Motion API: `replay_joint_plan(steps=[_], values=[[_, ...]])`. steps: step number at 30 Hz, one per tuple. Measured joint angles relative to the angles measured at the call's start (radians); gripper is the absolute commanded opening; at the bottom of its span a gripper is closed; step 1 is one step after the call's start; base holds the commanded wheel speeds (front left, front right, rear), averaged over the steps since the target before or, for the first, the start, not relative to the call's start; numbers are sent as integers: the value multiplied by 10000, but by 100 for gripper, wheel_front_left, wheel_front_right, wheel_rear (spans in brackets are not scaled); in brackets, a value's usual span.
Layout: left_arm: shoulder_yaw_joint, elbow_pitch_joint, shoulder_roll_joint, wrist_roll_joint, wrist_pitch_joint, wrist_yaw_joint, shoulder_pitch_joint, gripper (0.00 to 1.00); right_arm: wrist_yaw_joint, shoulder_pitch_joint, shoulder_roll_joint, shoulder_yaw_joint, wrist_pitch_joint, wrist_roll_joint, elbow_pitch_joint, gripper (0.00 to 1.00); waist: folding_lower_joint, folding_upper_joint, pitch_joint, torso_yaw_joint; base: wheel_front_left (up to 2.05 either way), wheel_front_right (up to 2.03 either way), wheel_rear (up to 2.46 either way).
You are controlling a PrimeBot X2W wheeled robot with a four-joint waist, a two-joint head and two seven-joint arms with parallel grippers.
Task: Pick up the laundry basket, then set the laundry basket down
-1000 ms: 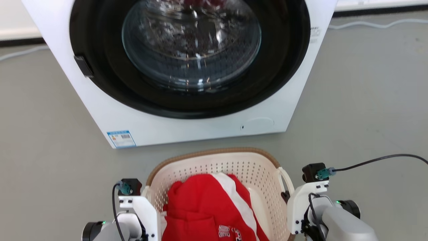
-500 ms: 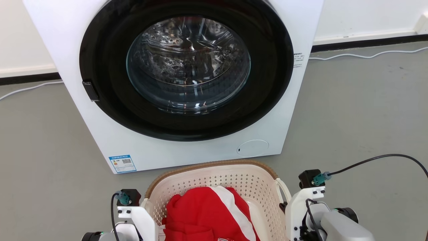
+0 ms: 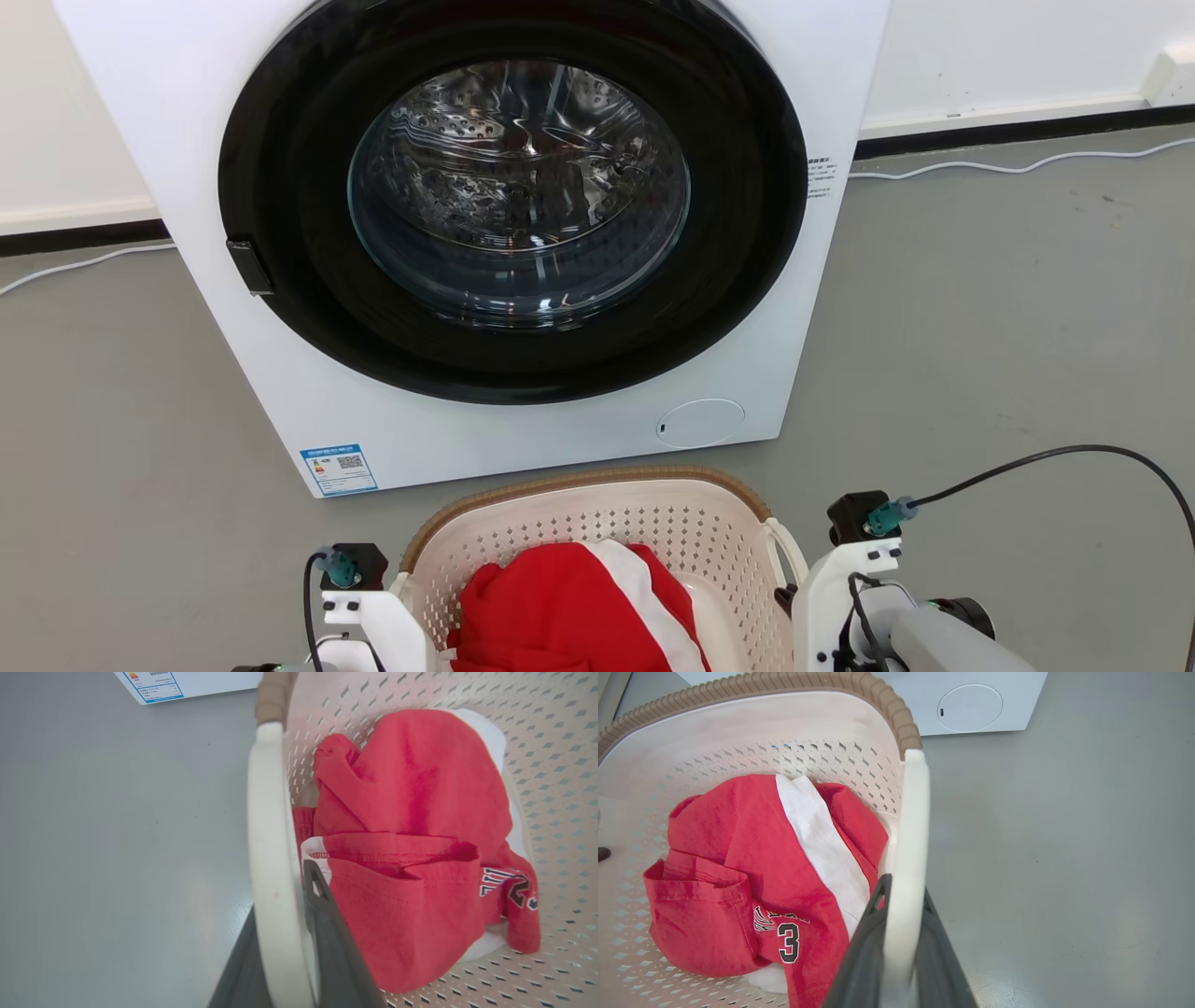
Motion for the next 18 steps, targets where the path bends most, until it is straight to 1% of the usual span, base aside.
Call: replay_joint_plan(steps=[18], values=[[-543,77,67,-456,-65,0,0,0,0,-32,-2,485,-4,508,17,0,0,0,-92,72,0,0,0]])
